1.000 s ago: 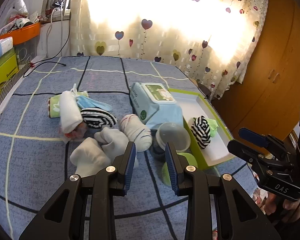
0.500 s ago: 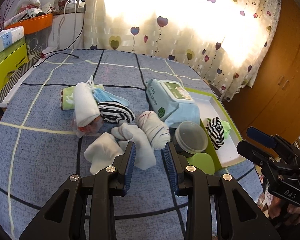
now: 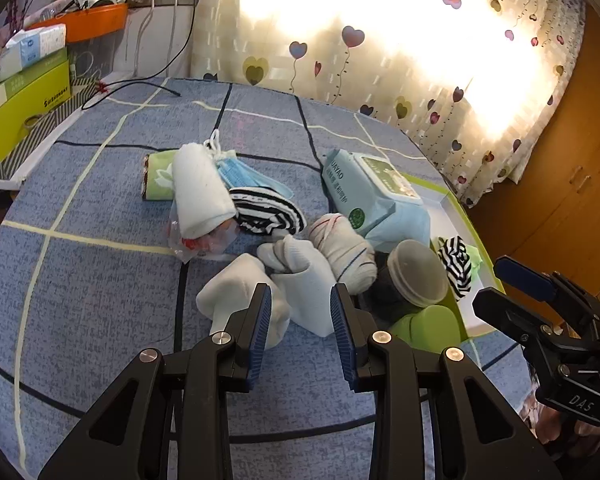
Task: Organize soft objects
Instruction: 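Move both grippers back to the pile of socks, then grasp the white sock with the left gripper, then grasp the grey sock with the right gripper while the left holds the white sock, then carry the white and grey socks toward the white tray with both grippers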
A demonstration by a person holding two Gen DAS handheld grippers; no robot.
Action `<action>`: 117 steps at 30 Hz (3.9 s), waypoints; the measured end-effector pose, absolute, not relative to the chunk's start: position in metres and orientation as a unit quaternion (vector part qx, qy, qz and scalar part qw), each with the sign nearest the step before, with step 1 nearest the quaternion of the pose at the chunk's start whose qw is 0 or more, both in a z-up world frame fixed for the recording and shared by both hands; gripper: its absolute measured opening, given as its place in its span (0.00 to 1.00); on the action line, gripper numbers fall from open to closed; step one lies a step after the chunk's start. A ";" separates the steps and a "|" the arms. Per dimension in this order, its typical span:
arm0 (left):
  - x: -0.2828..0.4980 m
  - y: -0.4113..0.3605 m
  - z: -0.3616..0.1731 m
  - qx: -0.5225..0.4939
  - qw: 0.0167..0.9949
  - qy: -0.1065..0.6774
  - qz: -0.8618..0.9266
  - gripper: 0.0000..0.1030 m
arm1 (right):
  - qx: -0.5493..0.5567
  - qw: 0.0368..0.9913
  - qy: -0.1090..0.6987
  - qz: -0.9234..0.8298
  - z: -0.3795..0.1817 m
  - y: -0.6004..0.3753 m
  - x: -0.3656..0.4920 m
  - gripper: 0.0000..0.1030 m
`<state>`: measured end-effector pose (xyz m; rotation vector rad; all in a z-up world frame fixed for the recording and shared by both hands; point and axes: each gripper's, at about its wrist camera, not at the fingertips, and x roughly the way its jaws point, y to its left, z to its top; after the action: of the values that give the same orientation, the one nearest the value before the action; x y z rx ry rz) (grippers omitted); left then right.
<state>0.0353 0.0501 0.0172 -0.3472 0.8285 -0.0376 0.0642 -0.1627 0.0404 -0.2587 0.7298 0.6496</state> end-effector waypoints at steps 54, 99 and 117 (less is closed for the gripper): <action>0.063 0.095 -0.051 -0.212 0.877 0.431 -0.009 0.30 | -0.199 0.814 0.422 0.347 -0.015 -0.064 0.111 0.58; 0.027 0.061 0.025 -0.167 0.919 0.359 0.000 0.30 | -0.136 0.856 0.344 0.360 0.033 -0.120 0.070 0.17; 0.052 -0.003 0.052 -0.117 0.928 0.350 -0.048 0.30 | -0.090 0.886 0.324 0.320 0.051 -0.187 0.078 0.17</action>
<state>0.0524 -0.0031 0.0520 -0.2401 0.7172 -0.0989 0.0778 -0.1871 0.0509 -0.1877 0.6737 0.6665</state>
